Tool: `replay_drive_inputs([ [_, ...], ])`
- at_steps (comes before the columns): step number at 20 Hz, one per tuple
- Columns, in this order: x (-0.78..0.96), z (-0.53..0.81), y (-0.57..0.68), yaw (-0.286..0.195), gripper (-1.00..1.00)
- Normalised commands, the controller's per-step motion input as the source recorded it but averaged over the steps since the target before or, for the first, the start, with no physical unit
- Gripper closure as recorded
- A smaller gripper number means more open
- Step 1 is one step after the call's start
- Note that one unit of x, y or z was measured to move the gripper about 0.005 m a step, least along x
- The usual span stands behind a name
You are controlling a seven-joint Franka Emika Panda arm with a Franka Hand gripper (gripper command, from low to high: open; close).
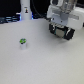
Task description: Open the kcup holder, insert the kcup into the holder, and close the kcup holder
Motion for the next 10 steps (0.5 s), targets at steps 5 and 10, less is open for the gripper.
replay_drive_inputs([
  [5, 0.9, 0.22, -0.29, -0.042, 1.0],
  [10, 0.94, 0.23, -0.34, -0.052, 1.0],
])
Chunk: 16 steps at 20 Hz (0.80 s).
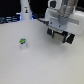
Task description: Open the kcup holder, insert the kcup into the holder, and close the kcup holder
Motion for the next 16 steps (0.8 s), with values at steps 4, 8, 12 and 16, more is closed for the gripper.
replay_drive_inputs([
  [4, 0.92, 0.25, -0.35, -0.056, 1.0],
  [8, 0.87, 0.31, -0.33, -0.052, 1.0],
  [12, 0.2, 0.29, -0.09, -0.075, -1.0],
  [16, 0.15, 0.35, -0.18, -0.102, -1.0],
])
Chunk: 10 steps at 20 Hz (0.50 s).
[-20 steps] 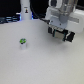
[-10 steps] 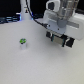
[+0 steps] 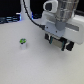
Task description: Open the kcup holder, insert the kcup into the holder, and close the kcup holder
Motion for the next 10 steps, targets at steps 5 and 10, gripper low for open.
replay_drive_inputs([
  [5, 0.1, 0.36, -0.32, -0.14, -1.0],
  [10, -0.07, 0.34, -0.51, -0.219, -1.0],
])
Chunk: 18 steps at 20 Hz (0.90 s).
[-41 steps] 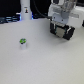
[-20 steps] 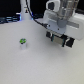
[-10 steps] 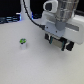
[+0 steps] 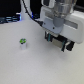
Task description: Open the kcup holder, insert the kcup into the holder, and close the kcup holder
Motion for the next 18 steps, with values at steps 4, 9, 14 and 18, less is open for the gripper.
replay_drive_inputs([
  [4, -0.17, 0.29, -0.46, -0.243, -1.0],
  [9, -0.3, 0.22, -0.38, -0.259, -1.0],
  [14, -0.33, 0.12, -0.35, -0.256, -1.0],
  [18, -0.33, 0.02, -0.37, -0.245, -1.0],
])
